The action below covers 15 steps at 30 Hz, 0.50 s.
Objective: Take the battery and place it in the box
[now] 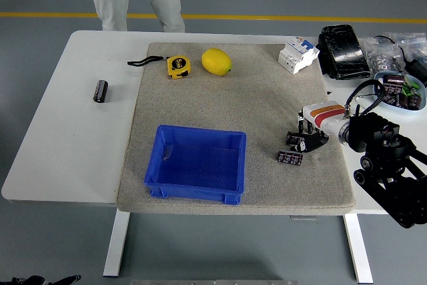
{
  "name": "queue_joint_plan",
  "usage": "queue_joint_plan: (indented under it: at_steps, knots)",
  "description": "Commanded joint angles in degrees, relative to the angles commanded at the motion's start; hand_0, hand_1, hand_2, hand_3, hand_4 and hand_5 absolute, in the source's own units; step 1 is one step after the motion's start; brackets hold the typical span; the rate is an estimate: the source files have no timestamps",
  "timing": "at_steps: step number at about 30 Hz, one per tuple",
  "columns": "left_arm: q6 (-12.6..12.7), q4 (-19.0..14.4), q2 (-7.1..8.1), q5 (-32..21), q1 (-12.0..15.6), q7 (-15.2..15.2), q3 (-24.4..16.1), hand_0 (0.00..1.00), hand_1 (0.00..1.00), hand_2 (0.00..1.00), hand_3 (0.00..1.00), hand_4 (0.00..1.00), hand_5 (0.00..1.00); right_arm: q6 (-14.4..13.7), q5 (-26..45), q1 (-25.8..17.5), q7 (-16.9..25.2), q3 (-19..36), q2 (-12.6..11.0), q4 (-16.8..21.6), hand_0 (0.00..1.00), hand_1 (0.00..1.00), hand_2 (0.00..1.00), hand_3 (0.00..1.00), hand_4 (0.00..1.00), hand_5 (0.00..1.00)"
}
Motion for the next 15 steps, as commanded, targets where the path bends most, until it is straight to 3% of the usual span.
queue_joint_plan:
  at_steps: [15]
  knots:
    - [-0.1,0.0,0.0,0.1,0.0,0.0,0.0,0.807,0.825,0.853,0.699,0.77,0.665,-2.2,-0.7,0.3,0.5,-1.0,0.4,-0.9,0.285,0.347,0.387,0.452,0.943,0.417]
